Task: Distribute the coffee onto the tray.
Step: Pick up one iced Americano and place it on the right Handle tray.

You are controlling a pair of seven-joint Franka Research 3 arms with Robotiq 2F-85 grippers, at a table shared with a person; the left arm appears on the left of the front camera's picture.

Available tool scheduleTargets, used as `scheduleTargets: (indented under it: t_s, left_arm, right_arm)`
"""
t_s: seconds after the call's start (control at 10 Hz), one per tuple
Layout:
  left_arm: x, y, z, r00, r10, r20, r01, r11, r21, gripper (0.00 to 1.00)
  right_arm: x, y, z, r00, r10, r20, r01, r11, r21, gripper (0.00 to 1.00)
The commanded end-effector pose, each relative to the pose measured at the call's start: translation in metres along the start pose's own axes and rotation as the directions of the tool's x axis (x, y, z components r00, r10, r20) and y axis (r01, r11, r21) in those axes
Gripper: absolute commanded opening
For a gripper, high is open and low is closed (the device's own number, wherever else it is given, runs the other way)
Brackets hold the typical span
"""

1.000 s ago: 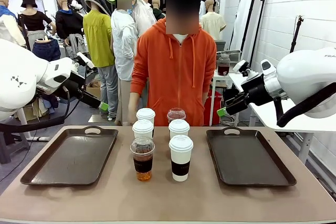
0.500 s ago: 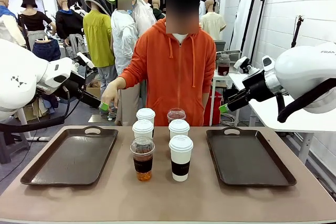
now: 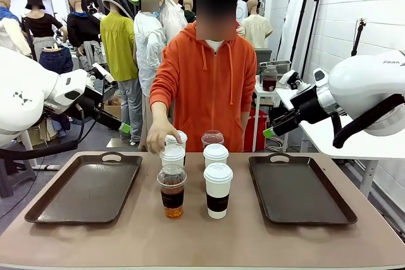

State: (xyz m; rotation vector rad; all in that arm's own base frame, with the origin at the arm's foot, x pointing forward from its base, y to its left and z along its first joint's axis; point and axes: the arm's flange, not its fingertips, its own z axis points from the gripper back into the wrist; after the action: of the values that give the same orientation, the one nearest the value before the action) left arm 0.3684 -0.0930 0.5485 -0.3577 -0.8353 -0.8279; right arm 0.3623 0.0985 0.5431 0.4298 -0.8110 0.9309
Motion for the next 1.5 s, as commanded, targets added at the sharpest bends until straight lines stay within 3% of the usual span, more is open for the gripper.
scheduleTargets:
  t_s: [0.0,0.8,1.4]
  left_arm:
    - [-0.001,0.001,0.000,1.000,0.003,0.004,-0.003,1.000,-0.007,1.00]
    - [-0.001,0.001,0.000,1.000,0.003,0.004,-0.003,1.000,-0.007,1.00]
    - [-0.001,0.001,0.000,1.000,0.003,0.004,-0.003,1.000,-0.007,1.00]
  right_arm:
    - [0.000,-0.002,-0.001,1.000,0.001,0.006,-0.001,1.000,0.001,1.00]
    - [0.003,-0.004,0.003,1.000,-0.003,-0.006,0.003,1.000,-0.022,1.00]
    - [0.038,-0.048,0.006,0.991,-0.032,-0.131,0.018,0.994,-0.105,1.00]
